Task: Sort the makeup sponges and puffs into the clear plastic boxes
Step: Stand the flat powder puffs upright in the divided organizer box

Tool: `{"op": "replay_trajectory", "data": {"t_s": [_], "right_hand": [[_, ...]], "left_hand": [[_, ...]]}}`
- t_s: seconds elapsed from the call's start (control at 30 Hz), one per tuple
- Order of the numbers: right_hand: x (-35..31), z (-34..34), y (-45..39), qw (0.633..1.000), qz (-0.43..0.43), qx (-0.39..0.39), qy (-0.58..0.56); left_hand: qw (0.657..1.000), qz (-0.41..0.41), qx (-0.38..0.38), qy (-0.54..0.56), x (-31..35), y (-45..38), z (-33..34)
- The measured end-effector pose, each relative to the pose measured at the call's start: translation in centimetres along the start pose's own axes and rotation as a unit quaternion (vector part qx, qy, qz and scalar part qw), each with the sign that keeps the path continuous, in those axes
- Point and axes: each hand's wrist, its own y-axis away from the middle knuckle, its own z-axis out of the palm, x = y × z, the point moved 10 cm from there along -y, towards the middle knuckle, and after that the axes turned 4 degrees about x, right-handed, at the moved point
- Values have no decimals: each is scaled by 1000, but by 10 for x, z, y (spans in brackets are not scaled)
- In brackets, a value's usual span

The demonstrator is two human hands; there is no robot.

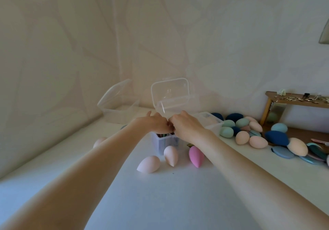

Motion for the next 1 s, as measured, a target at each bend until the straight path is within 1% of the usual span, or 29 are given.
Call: {"op": "replay_trajectory", "data": {"t_s": [0.07,0.2,0.33,0.4,0.47,0.57,0.63,0.7,0.77,0.8,0.83,0.87,0.9,0.93,1.0], "right_hand": [[0,1,-1,1000,4,-3,4],[3,8,-6,999,23,-24,3],[11,15,-9,995,48,-60,-71],[17,16,-9,990,62,-72,-100],[20,19,-13,991,59,-78,-96],[17,26,-17,993,55,-85,-67],[14,24,-17,995,48,-67,-61],[10,15,-12,996,31,-38,-80],[16,-6,-5,994,19,19,-108],[23,-20,-1,992,23,51,-115],[30,-32,4,990,30,68,-122],[38,-40,9,989,35,61,-131],[44,-41,13,989,37,31,-138],[47,-37,19,990,37,-19,-132],[54,-18,33,986,46,-136,-81]], "left_hand": [[1000,-3,-5,18,-2,0,3],[997,7,30,67,1,5,-3],[990,20,56,125,1,12,-11],[981,34,84,172,-1,13,-20],[970,48,123,206,-2,21,-32],[969,77,126,200,4,27,-36],[971,89,120,188,10,30,-34],[974,100,115,170,13,32,-32],[977,115,104,147,16,32,-28],[978,120,98,139,17,33,-27],[978,125,96,137,18,33,-26],[978,128,94,137,18,32,-26],[977,131,95,136,17,32,-25],[977,134,95,132,17,31,-23],[980,136,92,116,18,28,-19]]}}
